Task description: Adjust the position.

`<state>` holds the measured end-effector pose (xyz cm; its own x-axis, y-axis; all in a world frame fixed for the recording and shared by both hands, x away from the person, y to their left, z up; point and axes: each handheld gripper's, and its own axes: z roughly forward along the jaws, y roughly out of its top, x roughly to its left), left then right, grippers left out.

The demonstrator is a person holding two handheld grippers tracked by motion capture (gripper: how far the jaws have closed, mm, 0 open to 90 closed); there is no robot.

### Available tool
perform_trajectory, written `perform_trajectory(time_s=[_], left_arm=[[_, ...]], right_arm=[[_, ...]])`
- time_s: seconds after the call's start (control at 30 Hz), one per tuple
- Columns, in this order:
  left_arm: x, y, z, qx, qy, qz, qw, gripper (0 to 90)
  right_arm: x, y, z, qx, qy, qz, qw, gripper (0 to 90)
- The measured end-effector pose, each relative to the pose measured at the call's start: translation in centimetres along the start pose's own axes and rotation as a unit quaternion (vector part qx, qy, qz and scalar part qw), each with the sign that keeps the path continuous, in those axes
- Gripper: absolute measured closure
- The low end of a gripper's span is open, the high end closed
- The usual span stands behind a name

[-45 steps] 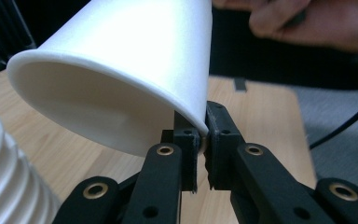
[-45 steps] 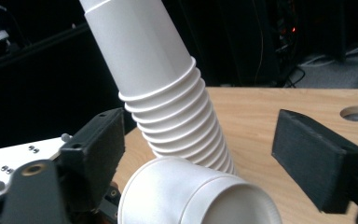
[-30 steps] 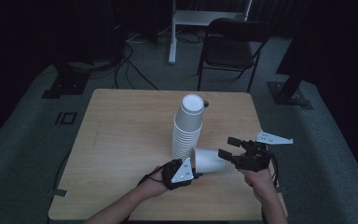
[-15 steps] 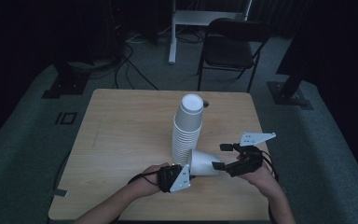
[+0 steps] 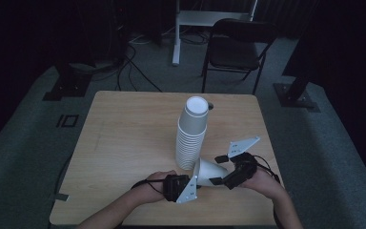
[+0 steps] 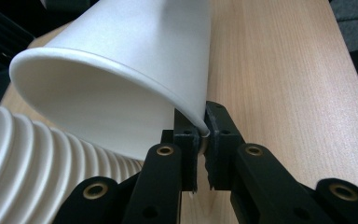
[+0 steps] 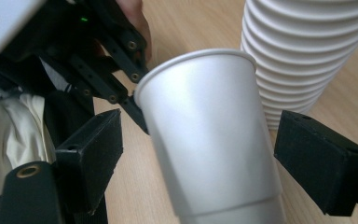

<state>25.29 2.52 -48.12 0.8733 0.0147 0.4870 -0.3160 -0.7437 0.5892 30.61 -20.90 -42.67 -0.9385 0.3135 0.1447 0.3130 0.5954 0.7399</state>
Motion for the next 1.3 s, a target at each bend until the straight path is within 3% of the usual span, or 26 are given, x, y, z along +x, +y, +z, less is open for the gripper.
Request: perform_trajectory(time_s=[0.13, 0.27, 0.4, 0.67, 0.87, 0.93, 1.03, 1.17, 1.3], left_arm=[[-0.4, 0.2, 0.1, -0.003, -0.005, 0.006, 1.0000, 84.2], [-0.4, 0.4, 0.0, -0.008, -0.009, 0.010, 0.9999, 84.2], [-0.4, 0.5, -0.1, -0.012, -0.015, 0.014, 0.9997, 84.2], [-1.0, 0.3, 0.4, -0.003, -0.030, 0.023, 0.9993, 84.8], [-0.9, 0.4, 0.2, -0.011, -0.045, 0.022, 0.9987, 85.0], [-0.9, 0.4, 0.1, -0.016, -0.039, 0.028, 0.9987, 85.3], [-0.6, 0.6, 0.0, -0.017, -0.043, 0.022, 0.9987, 85.4], [-0.5, 0.4, 0.2, -0.014, -0.044, 0.020, 0.9987, 85.4], [-0.5, 0.1, 0.1, -0.021, -0.052, 0.012, 0.9983, 85.3]], right_arm=[[-0.6, 0.4, 0.7, 0.017, 0.029, 0.019, 0.9993, 13.0], [-0.9, 0.6, 1.4, 0.040, 0.051, 0.011, 0.9978, 11.6], [-1.3, 0.7, 2.0, 0.048, 0.070, 0.029, 0.9960, 10.9], [-1.3, 0.3, 3.1, 0.082, 0.074, 0.022, 0.9937, 10.6], [-1.0, -0.1, 3.2, 0.100, 0.073, -0.019, 0.9922, 10.6], [-0.8, -0.1, 3.3, 0.107, 0.068, -0.029, 0.9916, 10.7], [-0.6, -0.4, 3.9, 0.122, 0.060, -0.044, 0.9898, 10.8], [-0.7, -0.5, 4.3, 0.118, 0.051, -0.038, 0.9910, 10.9], [-0.9, -0.8, 4.6, 0.110, 0.061, -0.026, 0.9918, 10.6]])
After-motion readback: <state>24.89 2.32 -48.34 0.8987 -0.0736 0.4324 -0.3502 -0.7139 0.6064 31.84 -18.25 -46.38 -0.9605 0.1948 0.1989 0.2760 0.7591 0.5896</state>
